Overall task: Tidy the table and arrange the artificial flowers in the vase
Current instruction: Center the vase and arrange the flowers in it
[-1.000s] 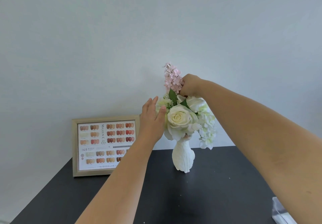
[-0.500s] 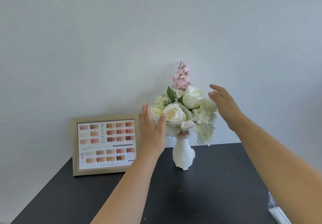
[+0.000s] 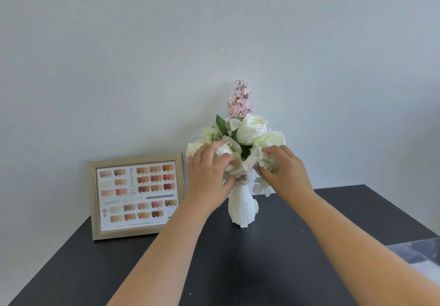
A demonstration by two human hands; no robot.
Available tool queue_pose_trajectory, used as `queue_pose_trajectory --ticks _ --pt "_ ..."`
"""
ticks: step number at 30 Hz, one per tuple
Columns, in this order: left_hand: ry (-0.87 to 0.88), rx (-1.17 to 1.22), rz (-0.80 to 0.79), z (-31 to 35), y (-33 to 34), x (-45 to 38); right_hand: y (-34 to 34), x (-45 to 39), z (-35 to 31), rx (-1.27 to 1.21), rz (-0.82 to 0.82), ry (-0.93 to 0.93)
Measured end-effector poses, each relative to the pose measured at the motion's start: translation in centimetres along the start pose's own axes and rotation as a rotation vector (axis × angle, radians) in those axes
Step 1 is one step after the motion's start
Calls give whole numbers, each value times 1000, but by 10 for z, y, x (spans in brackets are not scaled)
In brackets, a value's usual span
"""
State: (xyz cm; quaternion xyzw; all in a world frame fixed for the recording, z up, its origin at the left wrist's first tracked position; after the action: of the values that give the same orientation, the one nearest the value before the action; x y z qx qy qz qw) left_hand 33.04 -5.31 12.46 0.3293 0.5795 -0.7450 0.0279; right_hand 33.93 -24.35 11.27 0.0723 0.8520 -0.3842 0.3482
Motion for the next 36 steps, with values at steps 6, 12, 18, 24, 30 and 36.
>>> queue_pose_trajectory --ticks 6,12,18,24,30,36 --pt "27 128 91 -7 2 3 -11 -22 -1 -146 22 164" --pt "69 266 112 0 3 -1 5 -32 -20 -243 -136 193" --pt "152 409 25 6 6 6 -1 -23 -18 -193 -218 132" --pt "38 389 95 -12 9 25 -49 -4 -12 -329 49 69" --pt "-12 251 59 -22 13 28 -51 -37 48 -479 -19 493" --pt "-38 206 28 -24 25 27 -17 -56 59 -678 -321 531"
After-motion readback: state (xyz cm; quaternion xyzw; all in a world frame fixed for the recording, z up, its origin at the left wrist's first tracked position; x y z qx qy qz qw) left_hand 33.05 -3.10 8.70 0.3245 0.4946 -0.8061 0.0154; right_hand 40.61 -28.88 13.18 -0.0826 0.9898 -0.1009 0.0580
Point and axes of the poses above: each hand's wrist, its own x-axis away from the middle knuckle, its own y-axis out of the palm, z = x × y, the point moved 4 cm from there along -x, towards the middle knuckle, and after that the axes turned 15 degrees about -z, right-handed, at the moved point
